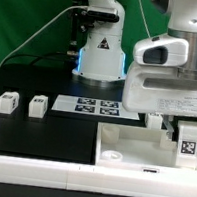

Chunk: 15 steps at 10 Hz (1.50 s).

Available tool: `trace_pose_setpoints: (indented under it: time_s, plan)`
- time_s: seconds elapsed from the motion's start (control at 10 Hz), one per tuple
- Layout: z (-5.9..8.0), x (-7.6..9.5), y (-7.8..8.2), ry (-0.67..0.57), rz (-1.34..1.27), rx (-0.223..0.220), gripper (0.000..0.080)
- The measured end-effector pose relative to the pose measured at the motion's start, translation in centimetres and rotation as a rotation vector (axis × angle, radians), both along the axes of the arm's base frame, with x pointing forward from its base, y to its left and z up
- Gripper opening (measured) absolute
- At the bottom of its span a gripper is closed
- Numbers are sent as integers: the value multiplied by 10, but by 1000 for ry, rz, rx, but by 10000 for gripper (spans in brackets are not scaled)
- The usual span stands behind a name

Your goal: Assemble one leg

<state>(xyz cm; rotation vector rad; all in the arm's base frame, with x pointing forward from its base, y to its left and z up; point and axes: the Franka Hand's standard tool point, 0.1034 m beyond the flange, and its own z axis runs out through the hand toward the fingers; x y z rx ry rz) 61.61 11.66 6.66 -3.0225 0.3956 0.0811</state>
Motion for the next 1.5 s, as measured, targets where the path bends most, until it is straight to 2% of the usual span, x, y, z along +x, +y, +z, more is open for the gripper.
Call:
trace_pose_setpoints:
  time_s: [1.3, 1.5]
  plan:
    - [-1, 1, 6, 150, -1412, -25, 291]
    - [-1, 1, 6, 156, -1485, -28, 292]
